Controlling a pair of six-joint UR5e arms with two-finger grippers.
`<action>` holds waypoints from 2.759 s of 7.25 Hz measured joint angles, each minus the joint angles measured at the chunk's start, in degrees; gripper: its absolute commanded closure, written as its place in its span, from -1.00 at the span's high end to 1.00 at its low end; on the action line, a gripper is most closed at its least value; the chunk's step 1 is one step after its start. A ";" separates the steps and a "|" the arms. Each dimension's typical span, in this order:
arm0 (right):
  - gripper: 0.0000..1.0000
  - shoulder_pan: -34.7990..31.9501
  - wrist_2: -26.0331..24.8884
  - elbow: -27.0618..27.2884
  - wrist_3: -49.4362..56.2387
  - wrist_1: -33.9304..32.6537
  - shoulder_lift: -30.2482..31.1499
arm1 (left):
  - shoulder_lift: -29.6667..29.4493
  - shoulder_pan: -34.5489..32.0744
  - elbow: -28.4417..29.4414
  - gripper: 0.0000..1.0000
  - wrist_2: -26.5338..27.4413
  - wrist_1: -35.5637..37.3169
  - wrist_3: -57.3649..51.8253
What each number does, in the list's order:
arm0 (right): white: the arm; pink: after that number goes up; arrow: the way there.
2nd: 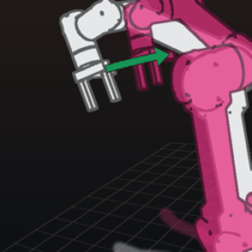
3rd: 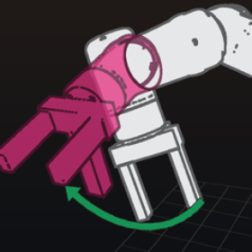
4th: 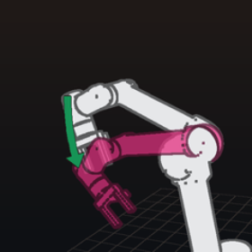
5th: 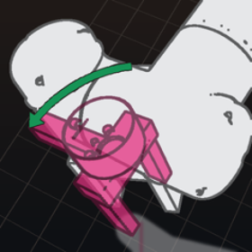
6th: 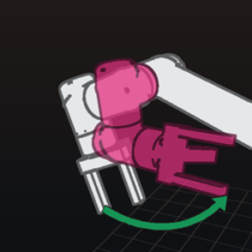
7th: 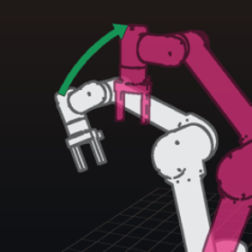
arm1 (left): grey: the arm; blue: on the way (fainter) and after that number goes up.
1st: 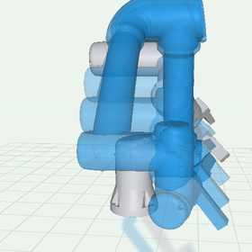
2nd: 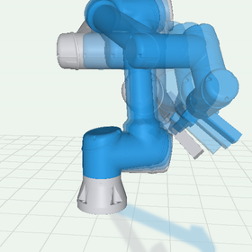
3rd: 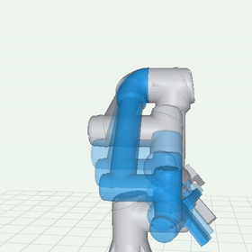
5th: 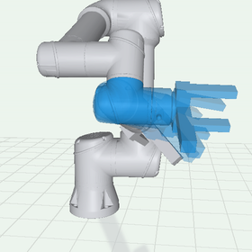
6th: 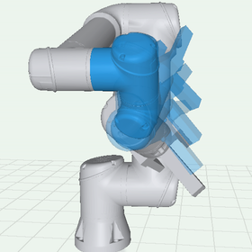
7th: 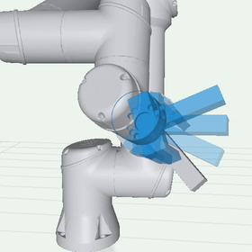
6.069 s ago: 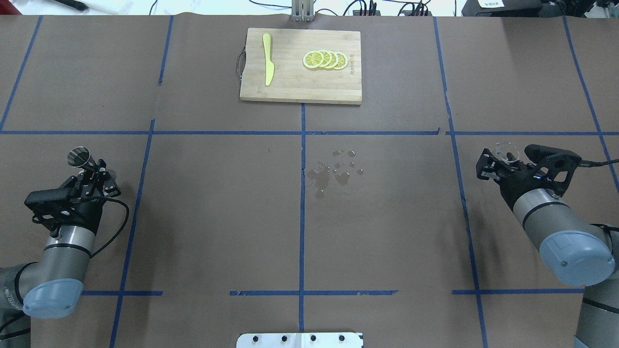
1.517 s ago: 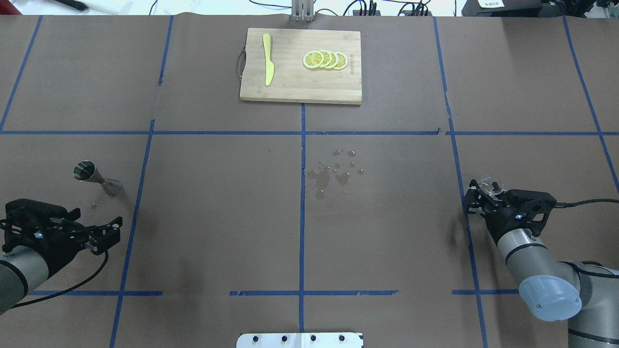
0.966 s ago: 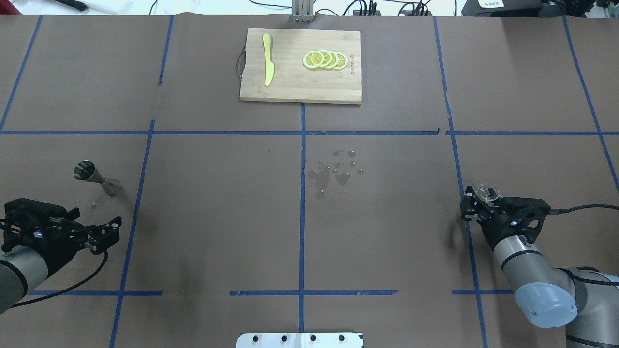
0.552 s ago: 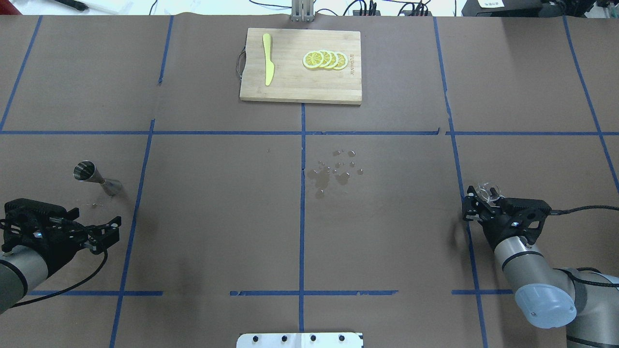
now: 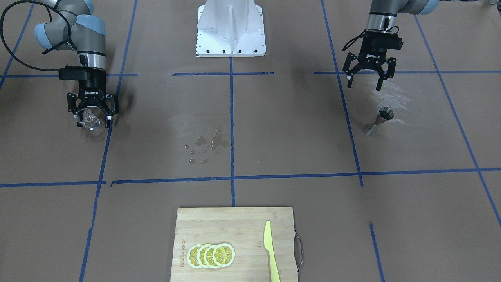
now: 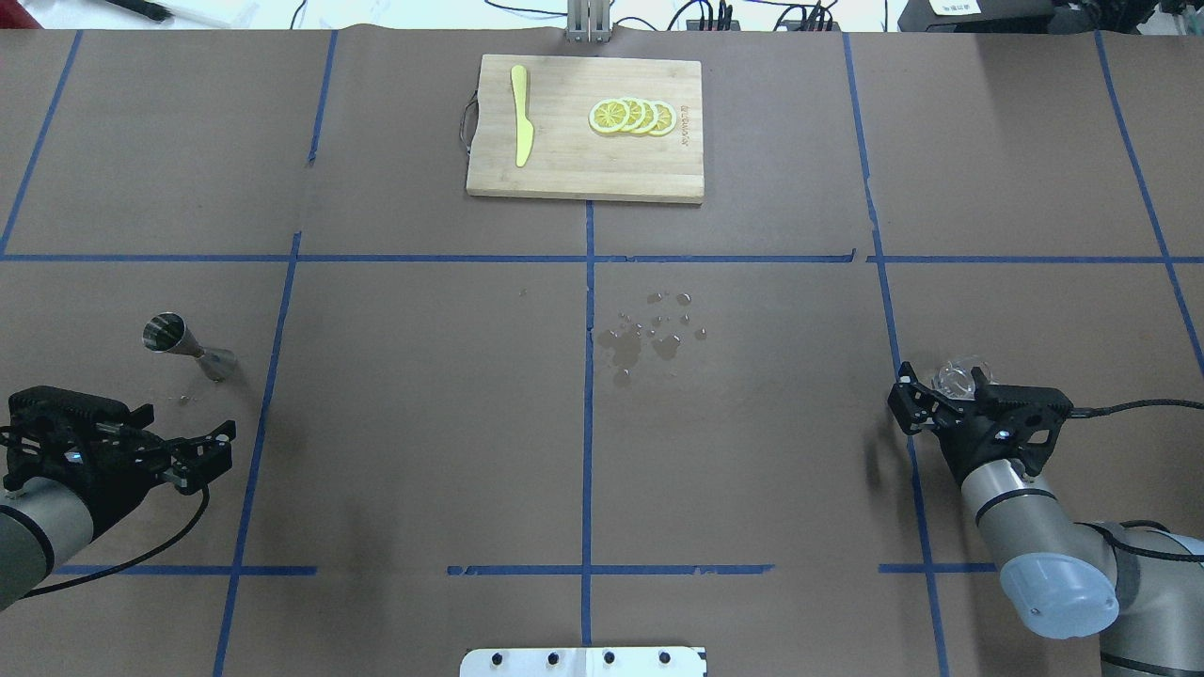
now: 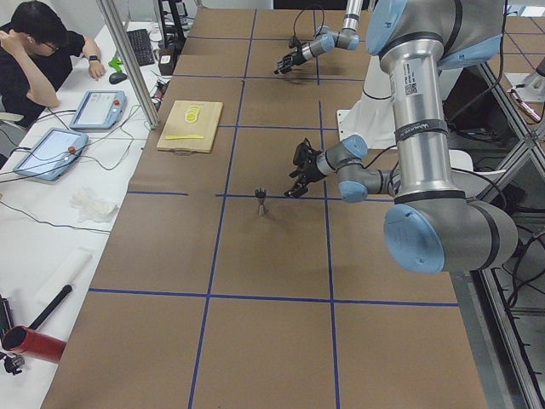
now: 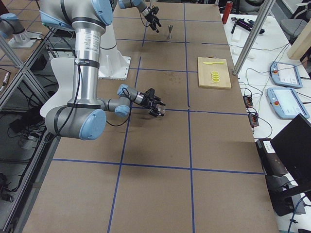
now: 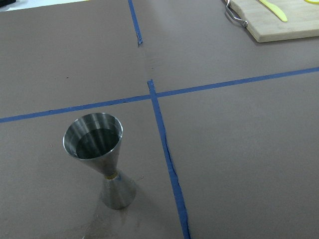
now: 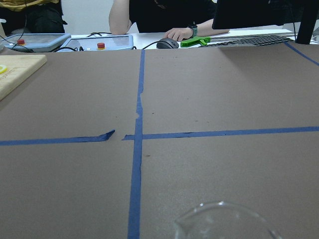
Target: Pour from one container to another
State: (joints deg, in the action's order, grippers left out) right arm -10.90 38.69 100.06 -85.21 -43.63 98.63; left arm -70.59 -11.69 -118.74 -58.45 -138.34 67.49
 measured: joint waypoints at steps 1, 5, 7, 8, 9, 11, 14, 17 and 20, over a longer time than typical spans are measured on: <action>1.00 0.00 -0.13 0.03 0.03 0.02 -0.02 | -0.03 0.00 0.00 1.00 0.00 0.00 0.01; 1.00 0.01 -0.12 0.04 0.23 0.01 0.10 | -0.37 0.00 0.08 1.00 -0.02 0.00 0.01; 1.00 -0.02 -0.09 0.15 0.29 -0.02 0.50 | -0.59 0.01 0.09 1.00 -0.07 0.00 0.01; 1.00 -0.05 -0.01 0.31 0.30 -0.03 0.61 | -0.70 0.03 0.09 1.00 -0.08 0.00 0.01; 1.00 -0.07 0.15 0.70 0.30 0.00 0.75 | -0.74 0.03 0.05 1.00 -0.11 0.00 -0.01; 1.00 0.00 0.85 2.01 0.30 0.05 2.43 | -0.80 0.01 -0.36 1.00 -0.27 0.00 -0.09; 1.00 0.32 5.42 3.76 0.23 0.16 5.75 | -0.45 -0.18 -2.25 1.00 -4.56 0.25 -1.07; 1.00 0.35 16.44 13.37 0.22 -0.11 13.15 | -0.02 -1.20 -3.93 1.00 -11.83 0.43 -3.22; 1.00 0.10 27.13 20.61 0.23 -0.70 16.75 | 0.07 -2.09 -3.85 1.00 -16.63 1.47 -3.70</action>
State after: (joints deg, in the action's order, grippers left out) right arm -10.81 65.82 120.67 -84.97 -44.33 115.38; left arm -70.52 -13.78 -122.59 -75.08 -136.87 63.79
